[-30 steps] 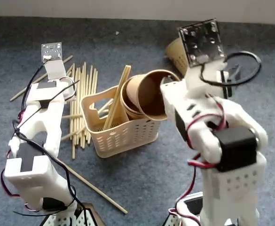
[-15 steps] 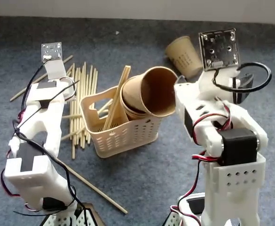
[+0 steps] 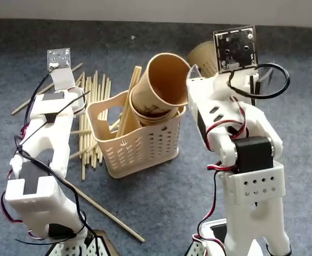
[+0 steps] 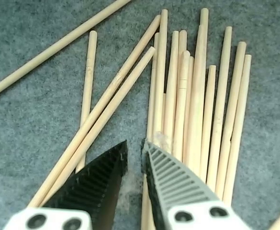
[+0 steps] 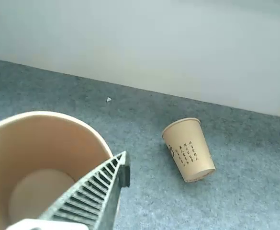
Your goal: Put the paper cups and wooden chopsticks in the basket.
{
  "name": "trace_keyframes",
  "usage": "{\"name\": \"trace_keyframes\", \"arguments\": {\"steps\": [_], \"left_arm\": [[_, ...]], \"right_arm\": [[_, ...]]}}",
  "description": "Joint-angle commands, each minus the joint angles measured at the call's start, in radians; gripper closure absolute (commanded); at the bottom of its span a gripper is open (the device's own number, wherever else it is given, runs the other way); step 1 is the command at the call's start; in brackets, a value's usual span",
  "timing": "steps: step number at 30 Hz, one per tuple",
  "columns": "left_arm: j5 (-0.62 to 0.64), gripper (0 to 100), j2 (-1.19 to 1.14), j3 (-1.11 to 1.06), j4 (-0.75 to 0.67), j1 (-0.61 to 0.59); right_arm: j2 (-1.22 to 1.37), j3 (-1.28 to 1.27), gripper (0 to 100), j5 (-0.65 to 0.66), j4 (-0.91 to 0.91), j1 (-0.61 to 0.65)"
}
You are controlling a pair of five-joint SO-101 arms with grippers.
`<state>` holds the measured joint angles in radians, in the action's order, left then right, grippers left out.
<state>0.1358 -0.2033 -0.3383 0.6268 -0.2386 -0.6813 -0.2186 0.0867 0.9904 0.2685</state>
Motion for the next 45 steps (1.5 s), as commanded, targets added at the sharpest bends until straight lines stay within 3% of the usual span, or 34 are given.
{"name": "trace_keyframes", "arguments": {"steps": [1,11,16,22,37,45], "left_arm": [[-0.008,91,0.004,0.042,-0.014,0.015],[-0.008,91,0.002,0.039,-0.032,0.015],[-0.008,91,0.002,0.036,-0.029,0.015],[-0.008,91,0.002,0.036,-0.031,0.015],[-0.008,91,0.002,0.038,-0.034,0.013],[-0.008,91,0.002,0.041,-0.035,0.015]], "right_arm": [[-0.018,0.008,46.5,-0.011,-0.033,0.025],[-0.041,0.015,46.5,-0.003,-0.028,0.001],[0.101,-0.084,46.5,-0.002,-0.041,-0.166],[0.39,-0.036,46.5,-0.002,-0.206,-0.374],[1.125,0.59,46.5,-0.009,-0.211,-0.371],[1.382,0.854,46.5,-0.011,-0.162,-0.335]]}}
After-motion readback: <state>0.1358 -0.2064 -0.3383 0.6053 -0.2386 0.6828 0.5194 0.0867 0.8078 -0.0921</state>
